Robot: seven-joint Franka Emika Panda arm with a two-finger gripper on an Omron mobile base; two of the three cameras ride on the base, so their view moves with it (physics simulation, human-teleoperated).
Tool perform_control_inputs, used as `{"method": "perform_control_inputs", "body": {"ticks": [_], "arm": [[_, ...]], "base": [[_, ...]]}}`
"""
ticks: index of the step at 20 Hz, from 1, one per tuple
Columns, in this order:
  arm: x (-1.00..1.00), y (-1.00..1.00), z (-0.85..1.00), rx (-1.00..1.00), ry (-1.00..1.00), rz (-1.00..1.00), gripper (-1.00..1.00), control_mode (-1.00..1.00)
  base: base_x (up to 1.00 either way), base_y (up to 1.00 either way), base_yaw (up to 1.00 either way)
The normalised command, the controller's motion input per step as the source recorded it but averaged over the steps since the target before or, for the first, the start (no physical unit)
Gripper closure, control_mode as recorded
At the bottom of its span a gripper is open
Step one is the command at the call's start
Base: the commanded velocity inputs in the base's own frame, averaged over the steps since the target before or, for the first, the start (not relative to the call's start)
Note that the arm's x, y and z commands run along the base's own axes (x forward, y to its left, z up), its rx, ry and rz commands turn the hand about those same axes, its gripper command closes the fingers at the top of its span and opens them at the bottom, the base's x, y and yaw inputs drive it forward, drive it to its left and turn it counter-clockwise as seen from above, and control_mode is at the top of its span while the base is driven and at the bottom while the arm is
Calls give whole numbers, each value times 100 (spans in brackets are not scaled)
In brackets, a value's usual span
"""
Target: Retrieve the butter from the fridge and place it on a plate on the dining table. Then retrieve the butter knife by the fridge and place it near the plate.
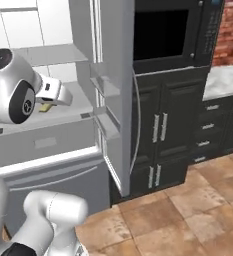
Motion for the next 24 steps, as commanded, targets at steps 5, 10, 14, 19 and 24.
{"method": "perform_control_inputs", "body": {"ticks": [5,10,14,19,24], "arm": [[0,0,0,0,0,0,100,100],[0,0,0,0,0,0,100,100],[0,0,0,0,0,0,100,100],[0,0,0,0,0,0,100,100],[0,0,0,0,0,0,100,100]], "base": [[-88,-14,-47],[-25,-31,-57],[0,-9,-61],[4,1,-55],[36,10,-42]]}}
